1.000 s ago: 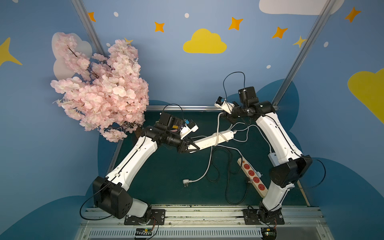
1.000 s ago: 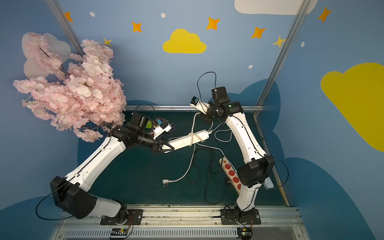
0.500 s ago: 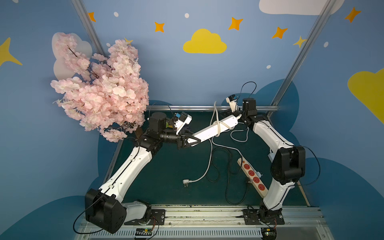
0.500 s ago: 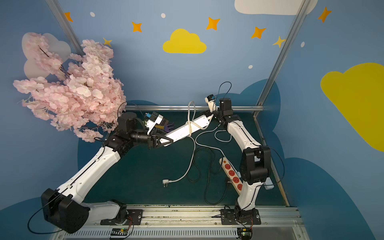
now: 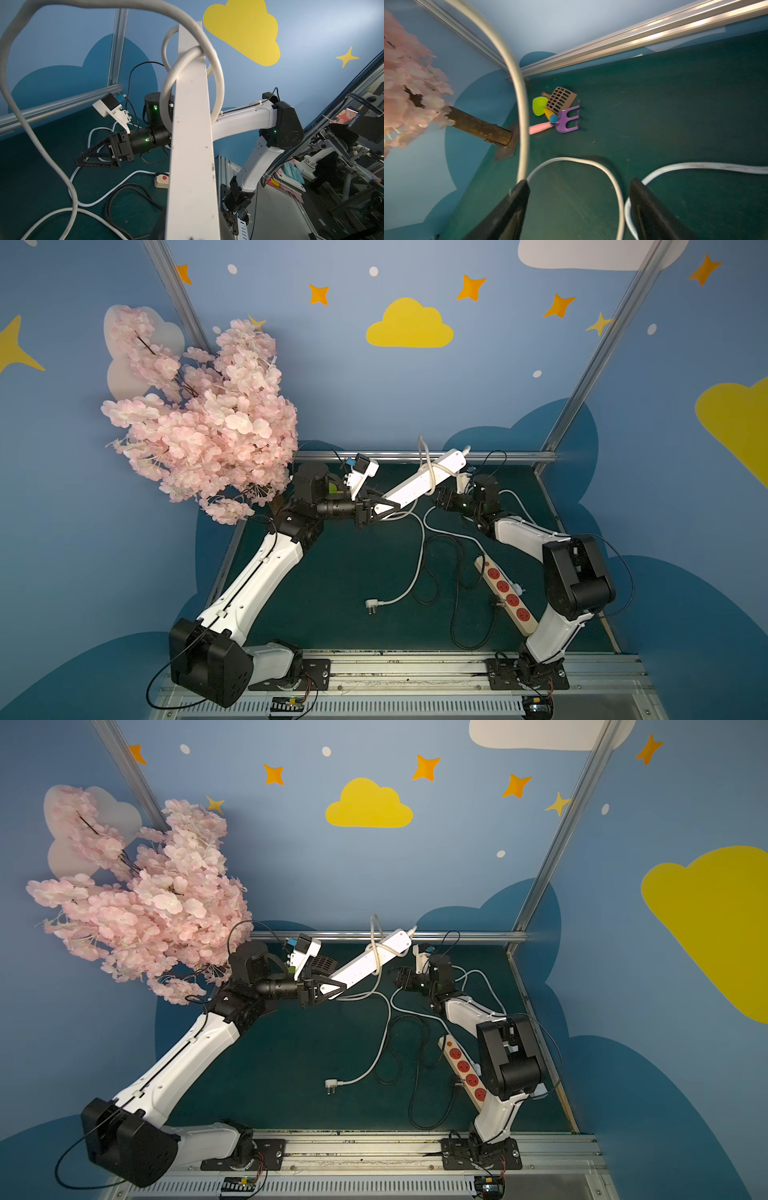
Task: Wrap the cord around the power strip
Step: Wrap the power cord around the power strip.
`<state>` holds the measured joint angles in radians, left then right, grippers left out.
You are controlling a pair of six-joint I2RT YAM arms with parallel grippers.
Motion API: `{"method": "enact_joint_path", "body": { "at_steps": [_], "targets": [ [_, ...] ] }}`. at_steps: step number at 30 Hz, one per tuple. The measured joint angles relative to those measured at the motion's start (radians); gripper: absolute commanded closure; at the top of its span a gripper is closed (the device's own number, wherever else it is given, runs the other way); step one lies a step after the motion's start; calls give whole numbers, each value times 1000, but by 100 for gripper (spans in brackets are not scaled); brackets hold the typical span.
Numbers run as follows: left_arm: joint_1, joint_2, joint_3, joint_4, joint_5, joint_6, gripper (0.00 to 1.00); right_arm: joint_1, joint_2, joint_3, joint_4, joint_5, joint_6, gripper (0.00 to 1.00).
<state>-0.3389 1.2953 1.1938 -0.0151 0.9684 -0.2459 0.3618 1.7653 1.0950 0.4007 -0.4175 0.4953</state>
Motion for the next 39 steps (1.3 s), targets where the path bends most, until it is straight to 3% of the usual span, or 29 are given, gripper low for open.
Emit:
{"method": "enact_joint_path", "body": {
  "at_steps": [6,8,13,17,19,24,30,34,39],
  "targets": [
    [-10,0,5,-2,-23,-13,97,55,68,132,47,43,51,21],
    [-11,0,5,-2,-27,-17,98,53,132,235,44,62,61,27],
    [-12,0,5,17,-53,-53,98,51,294,475,2,88,71,64],
    [-4,6,5,61,-77,-97,97,66,309,440,-8,82,53,92],
    [2,23,11,84,-90,-118,97,81,296,373,-1,72,48,100],
    [27,69,36,98,-158,-132,98,124,196,189,-80,68,-33,100],
    [151,122,105,63,-288,-109,98,272,-64,94,-344,197,-304,100],
    [184,175,202,-100,-451,41,98,404,-203,95,-529,333,-525,100],
    [107,220,230,-286,-645,254,97,496,-291,133,-723,453,-792,100]
  ]
}}
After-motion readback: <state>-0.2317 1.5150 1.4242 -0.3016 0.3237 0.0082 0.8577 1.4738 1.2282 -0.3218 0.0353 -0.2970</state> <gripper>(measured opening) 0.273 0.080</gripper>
